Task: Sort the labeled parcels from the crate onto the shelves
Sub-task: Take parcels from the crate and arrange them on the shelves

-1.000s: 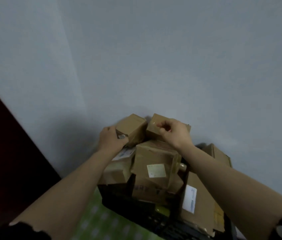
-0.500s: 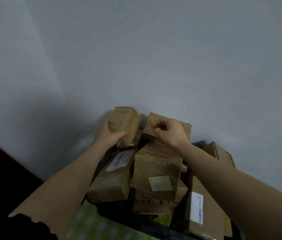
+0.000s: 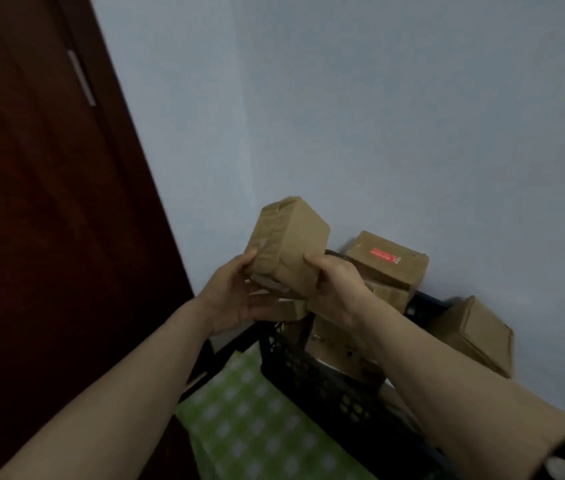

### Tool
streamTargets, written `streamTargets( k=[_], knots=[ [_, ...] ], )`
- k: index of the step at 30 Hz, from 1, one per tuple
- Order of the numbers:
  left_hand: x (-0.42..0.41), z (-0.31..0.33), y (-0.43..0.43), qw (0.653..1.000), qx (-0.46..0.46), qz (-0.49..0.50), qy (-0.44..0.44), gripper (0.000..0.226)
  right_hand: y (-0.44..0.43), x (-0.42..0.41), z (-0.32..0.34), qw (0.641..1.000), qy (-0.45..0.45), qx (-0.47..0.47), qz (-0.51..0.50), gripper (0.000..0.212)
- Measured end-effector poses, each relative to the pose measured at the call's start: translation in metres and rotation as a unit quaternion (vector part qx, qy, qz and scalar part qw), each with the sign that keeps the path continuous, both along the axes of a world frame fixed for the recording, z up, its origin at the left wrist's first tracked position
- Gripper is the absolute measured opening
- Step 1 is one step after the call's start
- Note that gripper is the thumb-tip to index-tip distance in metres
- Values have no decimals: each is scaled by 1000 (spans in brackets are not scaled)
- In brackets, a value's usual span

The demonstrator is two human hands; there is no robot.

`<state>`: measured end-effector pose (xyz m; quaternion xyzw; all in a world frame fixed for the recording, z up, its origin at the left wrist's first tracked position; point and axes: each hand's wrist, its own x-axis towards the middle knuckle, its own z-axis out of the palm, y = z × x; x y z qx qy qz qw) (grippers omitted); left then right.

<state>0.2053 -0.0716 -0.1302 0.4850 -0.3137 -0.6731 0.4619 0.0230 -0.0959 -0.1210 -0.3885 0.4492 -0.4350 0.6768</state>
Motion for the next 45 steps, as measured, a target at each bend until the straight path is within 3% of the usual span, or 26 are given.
streamTargets(
  k=[3, 7, 10, 12, 14, 16, 19, 22, 25, 29, 35, 42, 45],
  knots=[
    [11, 10, 70, 991, -23, 76, -104, 30, 50, 14, -4, 999, 2, -41, 30, 23],
    [27, 39, 158, 971, -39, 153, -182, 24, 114, 43, 3, 981, 42, -155, 111, 32],
    [42, 56, 218, 960, -31, 171, -218, 39, 158, 70, 15, 959, 47, -216, 176, 47],
    [56, 61, 254, 958, -31, 214, -188, 44, 182, 89, 20, 952, 47, -202, 225, 68],
    [71, 64, 286, 963, -38, 246, -102, 45, 203, 106, 25, 948, 62, -151, 273, 85],
    [84, 65, 316, 960, -43, 270, -67, 45, 226, 126, 31, 940, 53, -119, 314, 76],
    [104, 68, 358, 931, -47, 331, -148, 40, 261, 161, 40, 919, 131, -243, 280, 61],
    [115, 77, 391, 919, -55, 342, -191, 53, 294, 197, 43, 852, 243, -400, 235, 90],
    [123, 83, 414, 914, -64, 354, -186, 50, 328, 219, 46, 835, 210, -449, 239, 95],
    [142, 87, 448, 893, -94, 408, -165, 33, 354, 231, 52, 861, 125, -382, 312, 72],
    [156, 91, 479, 889, -121, 396, -195, 42, 368, 244, 56, 885, 40, -289, 362, 47],
    [166, 90, 492, 901, -122, 365, -199, 52, 373, 252, 64, 858, 52, -294, 419, 72],
    [170, 90, 494, 904, -118, 360, -198, 51, 373, 254, 64, 865, 55, -279, 413, 79]
  ],
)
